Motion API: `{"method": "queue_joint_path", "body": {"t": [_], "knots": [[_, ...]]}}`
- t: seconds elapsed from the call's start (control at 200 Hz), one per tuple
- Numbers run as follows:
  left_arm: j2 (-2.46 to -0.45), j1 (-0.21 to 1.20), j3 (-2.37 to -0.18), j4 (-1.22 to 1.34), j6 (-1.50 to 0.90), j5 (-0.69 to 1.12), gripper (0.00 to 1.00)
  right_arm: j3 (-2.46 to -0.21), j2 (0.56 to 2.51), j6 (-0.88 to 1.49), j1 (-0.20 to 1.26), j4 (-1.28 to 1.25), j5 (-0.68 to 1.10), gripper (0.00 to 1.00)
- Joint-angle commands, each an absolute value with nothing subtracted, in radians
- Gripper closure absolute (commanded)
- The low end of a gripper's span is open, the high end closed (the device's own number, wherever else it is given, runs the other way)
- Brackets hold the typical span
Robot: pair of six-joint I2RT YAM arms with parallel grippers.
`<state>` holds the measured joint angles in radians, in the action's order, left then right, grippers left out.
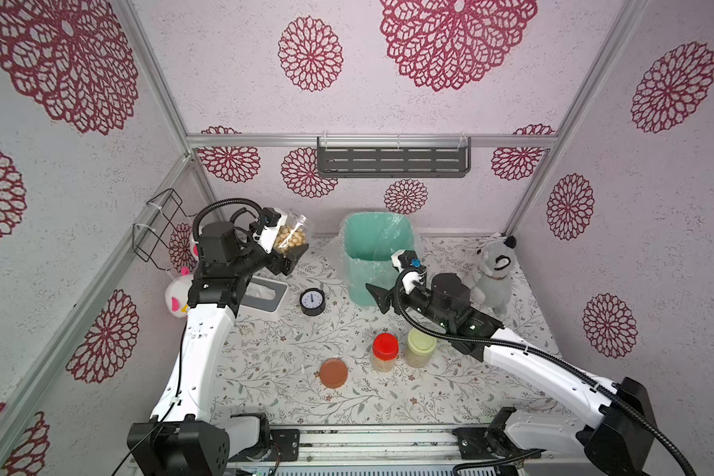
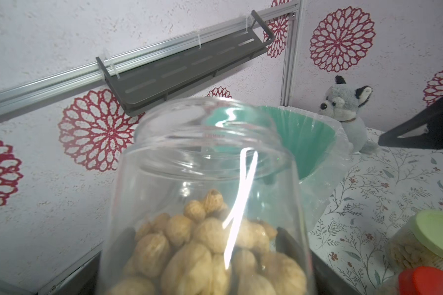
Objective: Empty moldy peanuts from jars
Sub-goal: Pour the moldy peanuts from the jar into the trash bin.
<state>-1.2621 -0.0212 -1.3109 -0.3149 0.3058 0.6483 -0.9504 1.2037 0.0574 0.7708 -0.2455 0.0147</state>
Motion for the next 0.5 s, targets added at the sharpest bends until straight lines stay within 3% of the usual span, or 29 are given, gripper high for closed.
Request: {"method": "queue_joint_path", "body": {"t": [0.0,0.495], "knots": [[-1.290,-0.010,-1.393,-0.333,0.378,0.727,1.00,-0.937,1.154,0.142,0.726,-0.302,0.018,0.01],[-1.548,0.101,-1.750,-0.596,0.536,0.793,1.00,-0.832,1.102,0.244,0.525,-0.332,0.121,0.01]]}}
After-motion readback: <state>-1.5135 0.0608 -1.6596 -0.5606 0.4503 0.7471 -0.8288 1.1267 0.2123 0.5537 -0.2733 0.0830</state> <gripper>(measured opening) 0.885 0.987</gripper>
